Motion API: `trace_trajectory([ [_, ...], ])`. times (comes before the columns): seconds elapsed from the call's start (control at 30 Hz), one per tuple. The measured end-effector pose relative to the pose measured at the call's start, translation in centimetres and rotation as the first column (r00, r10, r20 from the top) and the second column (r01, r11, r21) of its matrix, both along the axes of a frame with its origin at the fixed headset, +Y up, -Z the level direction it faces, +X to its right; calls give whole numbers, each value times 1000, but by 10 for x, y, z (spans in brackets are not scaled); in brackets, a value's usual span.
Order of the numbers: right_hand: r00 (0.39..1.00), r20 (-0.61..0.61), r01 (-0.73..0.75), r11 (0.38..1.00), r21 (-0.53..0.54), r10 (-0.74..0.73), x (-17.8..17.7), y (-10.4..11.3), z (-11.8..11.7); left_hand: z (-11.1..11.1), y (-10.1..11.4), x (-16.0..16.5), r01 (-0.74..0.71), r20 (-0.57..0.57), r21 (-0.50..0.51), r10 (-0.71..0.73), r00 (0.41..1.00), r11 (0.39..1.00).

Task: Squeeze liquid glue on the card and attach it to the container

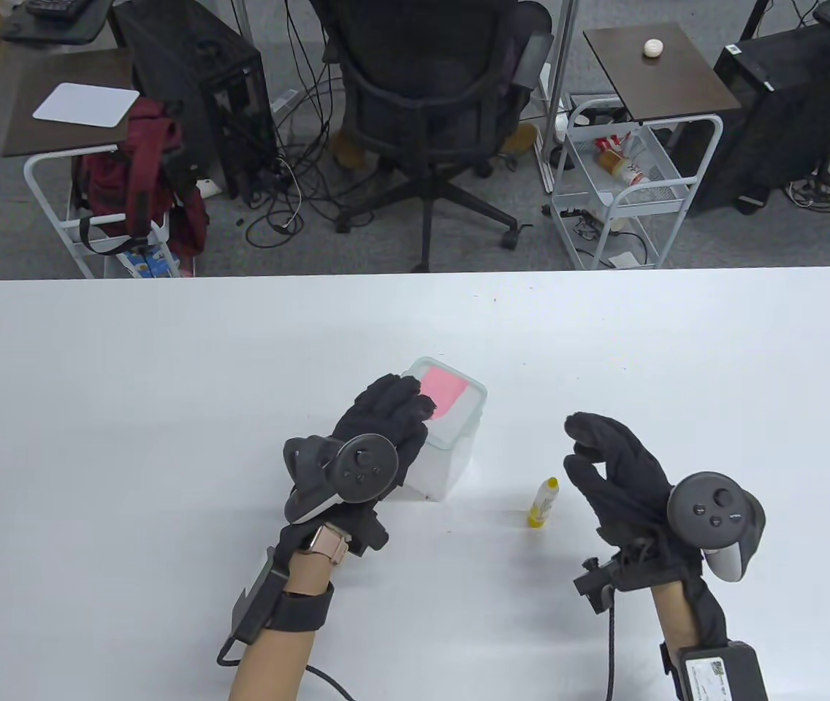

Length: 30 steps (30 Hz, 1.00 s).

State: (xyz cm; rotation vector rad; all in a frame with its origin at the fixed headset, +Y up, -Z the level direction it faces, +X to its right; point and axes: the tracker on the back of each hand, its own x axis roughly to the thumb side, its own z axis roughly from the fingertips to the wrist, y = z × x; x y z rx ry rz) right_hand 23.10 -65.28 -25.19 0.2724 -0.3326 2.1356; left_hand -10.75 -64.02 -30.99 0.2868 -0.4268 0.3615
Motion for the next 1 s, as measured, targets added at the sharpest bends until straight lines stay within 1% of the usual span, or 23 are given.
trace_trajectory([
  [0.07,999,45,-6,1000,-30,7,10,-17,3,12,3,-5,-65,-2,39,66,998,997],
  [0.17,998,56,-12,996,-91,17,16,-38,3,34,2,-13,-126,-5,44,126,992,991],
  [0.27,999,43,-13,985,-172,20,15,-61,-2,61,-11,-26,-134,-32,38,135,990,990],
  [0.3,999,33,-18,979,-203,25,14,-70,-5,70,-18,-31,-132,-49,26,134,990,991],
  [0.43,997,-19,-71,953,-296,69,8,-90,-14,90,-41,-48,-118,-117,-11,116,986,993],
  [0.53,995,-61,-100,931,-351,84,-1,-101,-20,92,-53,-58,-132,-149,-59,122,981,990],
  [0.63,988,-101,-151,911,-384,121,-10,-110,-24,91,-61,-63,-129,-185,-83,112,976,988],
  [0.73,985,-81,-169,907,-386,149,-17,-117,-27,87,-68,-67,-93,-212,-118,66,975,989],
  [0.77,982,-94,-188,895,-405,164,-20,-118,-29,86,-71,-67,-81,-215,-129,51,975,988],
  [0.8,980,-102,-198,892,-407,171,-21,-118,-29,85,-73,-67,-73,-216,-137,43,976,988],
  [0.87,976,-78,-217,889,-403,202,-24,-118,-29,81,-78,-69,-54,-225,-158,18,974,986],
  [1.0,969,-89,-246,897,-368,230,-27,-116,-26,77,-85,-74,-60,-244,-198,10,970,978],
])
